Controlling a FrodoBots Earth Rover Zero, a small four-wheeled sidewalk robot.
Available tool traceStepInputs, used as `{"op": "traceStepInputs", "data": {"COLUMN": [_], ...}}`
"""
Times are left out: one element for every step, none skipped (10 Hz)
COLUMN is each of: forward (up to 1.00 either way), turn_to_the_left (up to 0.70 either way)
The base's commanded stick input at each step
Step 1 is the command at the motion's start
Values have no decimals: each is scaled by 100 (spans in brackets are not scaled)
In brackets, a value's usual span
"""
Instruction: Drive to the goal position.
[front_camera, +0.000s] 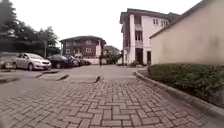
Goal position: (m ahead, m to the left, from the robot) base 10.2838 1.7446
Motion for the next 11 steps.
{"op": "traceStepInputs", "data": {"forward": [70, 70, 70, 70, 70, 70, 70, 70, 70, 70, 70], "turn_to_the_left": [0, 0, 0, 0, 0, 0, 0, 0, 0, 0, 0]}}
